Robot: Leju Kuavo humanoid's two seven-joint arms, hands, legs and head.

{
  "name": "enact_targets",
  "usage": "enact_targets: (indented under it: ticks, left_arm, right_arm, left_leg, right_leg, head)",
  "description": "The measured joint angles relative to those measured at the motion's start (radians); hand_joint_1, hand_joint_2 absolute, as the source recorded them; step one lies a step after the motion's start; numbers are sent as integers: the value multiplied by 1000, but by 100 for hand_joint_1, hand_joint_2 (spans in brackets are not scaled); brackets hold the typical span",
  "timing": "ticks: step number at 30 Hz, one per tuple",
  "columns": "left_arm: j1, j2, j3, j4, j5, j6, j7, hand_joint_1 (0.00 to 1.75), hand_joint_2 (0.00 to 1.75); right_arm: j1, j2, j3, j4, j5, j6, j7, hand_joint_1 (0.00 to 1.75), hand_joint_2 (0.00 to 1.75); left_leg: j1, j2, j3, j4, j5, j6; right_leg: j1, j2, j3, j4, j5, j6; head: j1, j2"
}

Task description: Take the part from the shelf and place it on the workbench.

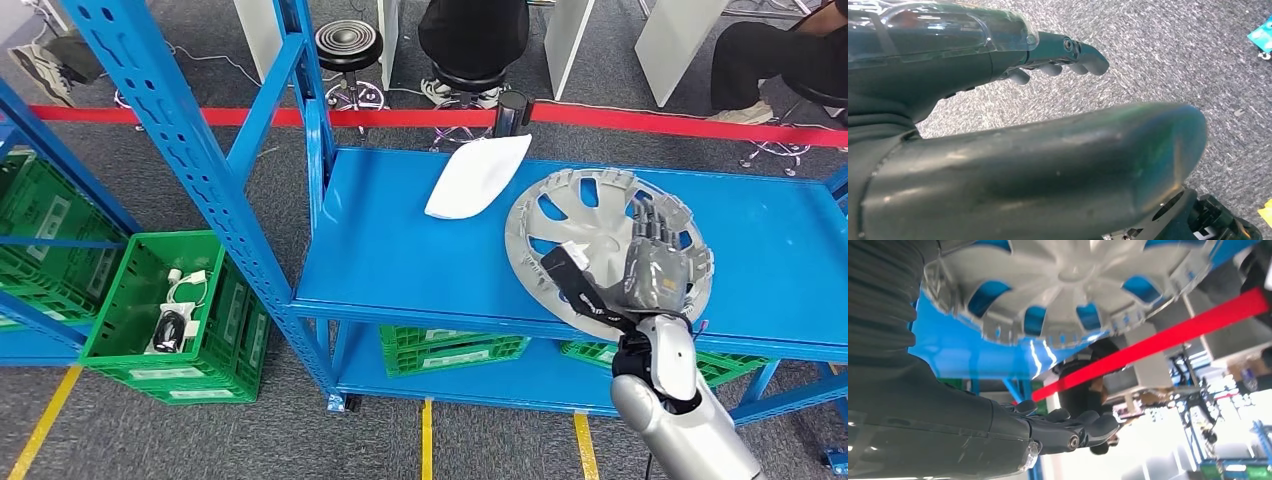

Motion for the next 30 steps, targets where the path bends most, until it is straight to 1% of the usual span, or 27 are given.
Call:
enact_targets:
  ticks: [6,13,18,21,25,27,30]
  left_arm:
    - [-1,0,-2,0,-10,-4,8,0,0]
    - [-2,1,-10,0,-12,-4,11,0,0]
    - [-3,1,-17,0,-23,-4,15,0,0]
    - [-3,1,-18,0,-34,-4,17,0,0]
    - [-6,1,-22,-2,-48,-4,18,0,0]
    - [-9,1,-25,-2,-51,-4,21,0,0]
    - [-10,2,-27,-2,-50,-4,24,0,0]
  right_arm:
    - [-5,17,55,35,-11,-26,-3,0,175]
    - [-14,29,87,62,-16,-33,-4,0,175]
    - [-20,40,108,83,-35,-53,-34,0,175]
    - [-28,61,128,105,-43,-87,-73,0,175]
    - [-41,103,163,151,-55,-120,-120,0,175]
    - [-45,121,181,172,-63,-124,-126,0,175]
    - [-46,132,196,190,-87,-119,-115,0,175]
  left_leg:
    - [0,1,0,0,0,0]
    - [0,2,0,0,0,0]
    - [0,3,0,0,0,0]
    - [0,6,0,0,0,0]
    - [0,9,1,0,0,0]
    - [0,9,1,0,0,0]
    - [0,8,1,0,0,0]
  right_leg:
    - [0,0,0,0,0,0]
    - [0,0,0,0,0,0]
    - [0,1,0,0,0,0]
    - [0,1,0,0,0,0]
    - [1,3,0,0,0,0]
    - [1,4,0,0,0,0]
    - [1,4,0,0,0,0]
  head:
    - [0,0]
    - [0,0]
    - [0,0]
    - [0,0]
    - [0,0]
    - [0,0]
    - [0,0]
